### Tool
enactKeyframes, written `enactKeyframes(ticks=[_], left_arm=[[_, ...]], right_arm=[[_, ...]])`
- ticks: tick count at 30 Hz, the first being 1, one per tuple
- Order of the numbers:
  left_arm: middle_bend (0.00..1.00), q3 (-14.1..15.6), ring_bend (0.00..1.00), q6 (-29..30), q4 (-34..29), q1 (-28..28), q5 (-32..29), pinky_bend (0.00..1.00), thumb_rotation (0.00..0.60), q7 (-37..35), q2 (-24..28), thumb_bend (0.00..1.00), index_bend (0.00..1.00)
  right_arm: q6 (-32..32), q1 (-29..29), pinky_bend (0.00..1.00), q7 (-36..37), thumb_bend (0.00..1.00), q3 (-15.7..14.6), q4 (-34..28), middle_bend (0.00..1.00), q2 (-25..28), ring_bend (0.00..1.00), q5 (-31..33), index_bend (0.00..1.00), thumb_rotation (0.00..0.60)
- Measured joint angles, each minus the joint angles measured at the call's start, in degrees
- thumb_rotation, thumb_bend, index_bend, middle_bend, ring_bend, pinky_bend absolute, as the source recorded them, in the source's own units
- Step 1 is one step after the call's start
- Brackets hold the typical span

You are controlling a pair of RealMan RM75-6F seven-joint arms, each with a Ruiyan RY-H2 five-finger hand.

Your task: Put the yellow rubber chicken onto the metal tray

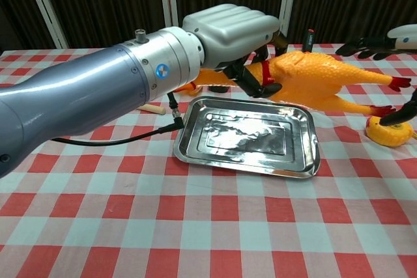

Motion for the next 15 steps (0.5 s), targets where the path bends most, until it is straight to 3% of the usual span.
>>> enactKeyframes(ticks=[8, 15], left_arm=[[0.65, 2.4, 0.6, 0.9, 3.9, 3.6, 5.3, 0.75, 0.6, -9.3, -0.4, 0.52, 0.53], [0.64, 4.1, 0.59, -0.2, 13.1, 6.0, 7.9, 0.7, 0.6, -16.3, -3.6, 0.49, 0.52]], right_arm=[[4.6, -3.8, 0.05, 2.3, 0.08, -0.2, 1.9, 0.0, 3.0, 0.0, -1.2, 0.0, 0.6], [7.9, -6.4, 0.05, 6.1, 0.08, 0.4, 3.9, 0.0, 3.8, 0.0, -3.2, 0.0, 0.6]])
